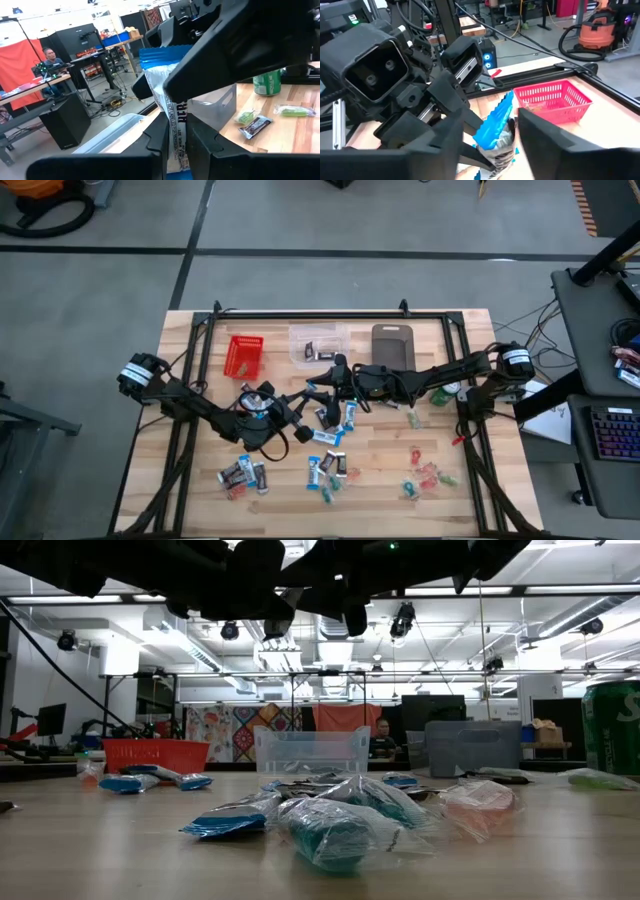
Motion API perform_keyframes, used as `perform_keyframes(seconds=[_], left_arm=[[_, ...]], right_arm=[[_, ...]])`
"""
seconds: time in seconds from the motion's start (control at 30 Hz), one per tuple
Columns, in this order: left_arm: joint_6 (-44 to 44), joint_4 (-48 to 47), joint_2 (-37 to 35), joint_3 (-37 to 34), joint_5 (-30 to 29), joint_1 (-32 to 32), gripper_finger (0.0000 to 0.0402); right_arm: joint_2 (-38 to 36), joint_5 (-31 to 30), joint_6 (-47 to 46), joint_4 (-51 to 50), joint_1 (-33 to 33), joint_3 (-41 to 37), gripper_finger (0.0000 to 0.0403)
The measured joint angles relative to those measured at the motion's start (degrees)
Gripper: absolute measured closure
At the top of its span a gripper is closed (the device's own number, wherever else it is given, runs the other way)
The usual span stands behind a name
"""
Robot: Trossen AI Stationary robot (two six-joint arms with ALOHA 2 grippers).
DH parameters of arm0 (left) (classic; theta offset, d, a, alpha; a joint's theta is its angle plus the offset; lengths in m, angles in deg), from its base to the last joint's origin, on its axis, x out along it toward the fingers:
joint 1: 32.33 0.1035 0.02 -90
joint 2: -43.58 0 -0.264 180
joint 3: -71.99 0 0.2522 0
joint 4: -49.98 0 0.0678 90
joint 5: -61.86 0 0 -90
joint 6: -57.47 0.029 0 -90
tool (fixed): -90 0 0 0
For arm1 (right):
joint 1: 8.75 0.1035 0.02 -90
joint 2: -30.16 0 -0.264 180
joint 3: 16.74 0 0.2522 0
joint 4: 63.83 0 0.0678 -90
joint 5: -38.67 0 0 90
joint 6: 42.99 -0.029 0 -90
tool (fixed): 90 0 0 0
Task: Sort candy
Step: Put the white chocolate bar into the black bin
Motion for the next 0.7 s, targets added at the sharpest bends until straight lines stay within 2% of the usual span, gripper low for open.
perform_keyframes(seconds=[0.13, 0.17, 0.37, 0.53, 0.7], left_arm=[[0.0, 0.0, 0.0, 0.0, 0.1, -0.1, 0.0374], [0.0, 0.0, 0.0, 0.0, 0.1, -0.1, 0.0374], [-1.8, 0.3, -0.3, 0.0, 1.9, -0.4, 0.0358], [-2.9, -0.2, -1.0, 0.0, 3.2, -1.3, 0.0304], [-4.0, -4.1, -4.7, 0.0, 3.4, -1.9, 0.0250]], right_arm=[[0.0, 0.9, 1.4, -0.1, 0.0, 0.0, 0.0366], [0.0, 1.4, 1.8, -0.1, 0.0, 0.0, 0.0375], [0.0, 2.8, 0.8, -0.1, 0.0, -0.1, 0.0377], [-1.0, 3.7, 0.4, -1.9, -0.1, -0.1, 0.0378], [-5.4, 3.0, 0.5, -11.9, -2.5, -0.1, 0.0380]])
